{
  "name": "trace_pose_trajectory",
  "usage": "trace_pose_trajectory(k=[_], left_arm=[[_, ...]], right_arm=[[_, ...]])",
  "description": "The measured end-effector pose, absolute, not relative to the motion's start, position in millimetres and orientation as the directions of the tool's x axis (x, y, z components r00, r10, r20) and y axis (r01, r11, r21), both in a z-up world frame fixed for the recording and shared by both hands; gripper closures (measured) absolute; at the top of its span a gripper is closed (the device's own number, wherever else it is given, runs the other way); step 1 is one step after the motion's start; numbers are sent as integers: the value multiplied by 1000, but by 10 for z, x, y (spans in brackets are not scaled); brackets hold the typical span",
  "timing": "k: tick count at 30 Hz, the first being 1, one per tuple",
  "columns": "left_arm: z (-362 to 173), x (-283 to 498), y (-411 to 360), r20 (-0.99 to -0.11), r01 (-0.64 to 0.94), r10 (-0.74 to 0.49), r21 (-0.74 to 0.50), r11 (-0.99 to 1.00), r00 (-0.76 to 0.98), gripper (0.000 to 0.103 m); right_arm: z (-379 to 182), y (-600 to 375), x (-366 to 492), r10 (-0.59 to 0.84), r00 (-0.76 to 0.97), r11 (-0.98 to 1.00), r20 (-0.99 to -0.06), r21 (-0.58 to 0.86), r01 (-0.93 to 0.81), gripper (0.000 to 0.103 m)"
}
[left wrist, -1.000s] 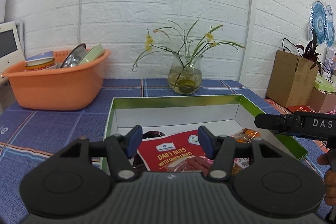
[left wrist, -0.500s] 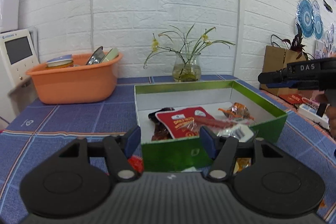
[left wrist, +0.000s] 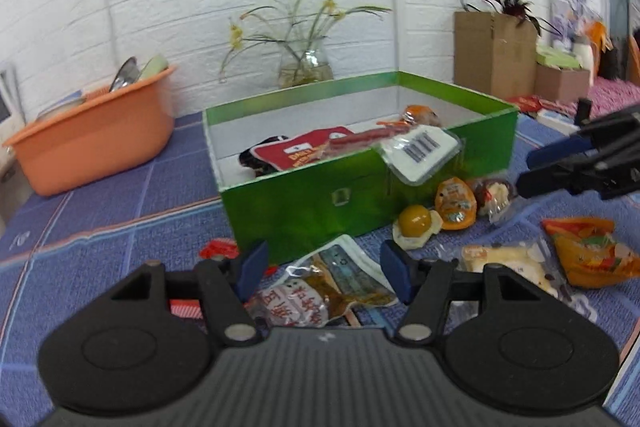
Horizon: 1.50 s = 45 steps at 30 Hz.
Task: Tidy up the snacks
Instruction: 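Grasp the clear wrapped pastry with the right gripper while the left grasps a clear packet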
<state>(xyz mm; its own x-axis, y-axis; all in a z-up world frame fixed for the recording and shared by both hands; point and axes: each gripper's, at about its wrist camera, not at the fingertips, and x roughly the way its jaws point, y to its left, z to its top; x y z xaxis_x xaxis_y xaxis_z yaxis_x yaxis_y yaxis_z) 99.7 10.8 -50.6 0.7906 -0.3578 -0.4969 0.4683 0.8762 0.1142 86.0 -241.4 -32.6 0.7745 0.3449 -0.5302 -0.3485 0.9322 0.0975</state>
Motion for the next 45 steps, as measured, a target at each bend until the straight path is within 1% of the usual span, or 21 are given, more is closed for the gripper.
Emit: trace_pose_trajectory(k=[1,3,4,5,6,7,11,13,18,19,21,22,23,26,30,34,39,40,41,42,45], left_arm=[[-524,1003,91,-506,480,-366,112,870,781,39],[-576,1024,59,-524,503,-379,113,857,763,37],[-599,1041,45,-531,505,-373,122,854,760,37],[-623,1066,29,-544,504,-361,136,853,758,37],[-644,1086,26,-552,500,-353,138,855,755,34],[-651,1107,40,-556,502,-357,127,856,750,33],[-661,1210,131,-580,494,-381,45,868,720,26],[-663,1234,177,-590,503,-408,-3,864,697,25],[-640,1145,139,-614,516,-408,-1,857,676,26],[-635,1121,130,-618,519,-409,-2,855,672,27],[-617,1067,135,-626,526,-417,-13,850,659,38],[-606,1050,147,-629,526,-420,-21,850,654,41],[-597,1033,162,-632,522,-414,-19,853,655,49],[-588,981,204,-639,507,-401,-20,862,657,52],[-592,867,256,-630,481,-389,-27,876,672,54],[-545,727,349,-611,443,-386,-64,894,691,56],[-343,599,418,-549,385,-374,-101,917,748,57],[-303,586,411,-531,380,-371,-97,920,762,60],[-261,585,405,-516,373,-370,-102,922,772,71],[-223,597,400,-510,365,-369,-111,924,777,73],[-148,610,375,-485,365,-377,-123,923,789,72]], right_arm=[[-347,-2412,875,344,773,933,-533,102,-346,19],[-378,-2407,892,354,764,929,-539,112,-352,11],[-393,-2391,897,359,758,927,-544,113,-358,5],[-405,-2376,905,365,752,923,-549,111,-367,3],[-417,-2360,926,370,744,920,-557,108,-377,3],[-431,-2337,953,373,735,917,-566,104,-385,1],[-470,-2289,1068,367,721,916,-587,92,-391,0],[-482,-2287,1100,376,716,914,-588,108,-391,0],[-486,-2293,1077,399,698,906,-595,137,-401,0],[-482,-2287,1076,395,698,907,-598,133,-399,1],[-467,-2266,1040,380,702,911,-602,110,-398,3],[-459,-2257,1026,373,705,912,-603,99,-398,4],[-455,-2249,1010,366,707,914,-605,90,-396,5],[-448,-2239,987,349,714,921,-607,81,-381,9],[-432,-2251,941,315,741,939,-593,80,-335,13],[-351,-2339,847,326,766,944,-554,147,-296,13],[-171,-2363,648,353,810,935,-467,193,-296,13],[-132,-2348,620,362,816,932,-451,201,-302,13],[-97,-2330,599,369,821,929,-435,208,-306,13],[-61,-2302,573,373,826,927,-422,214,-309,13],[24,-2225,515,399,831,915,-387,221,-337,13]])
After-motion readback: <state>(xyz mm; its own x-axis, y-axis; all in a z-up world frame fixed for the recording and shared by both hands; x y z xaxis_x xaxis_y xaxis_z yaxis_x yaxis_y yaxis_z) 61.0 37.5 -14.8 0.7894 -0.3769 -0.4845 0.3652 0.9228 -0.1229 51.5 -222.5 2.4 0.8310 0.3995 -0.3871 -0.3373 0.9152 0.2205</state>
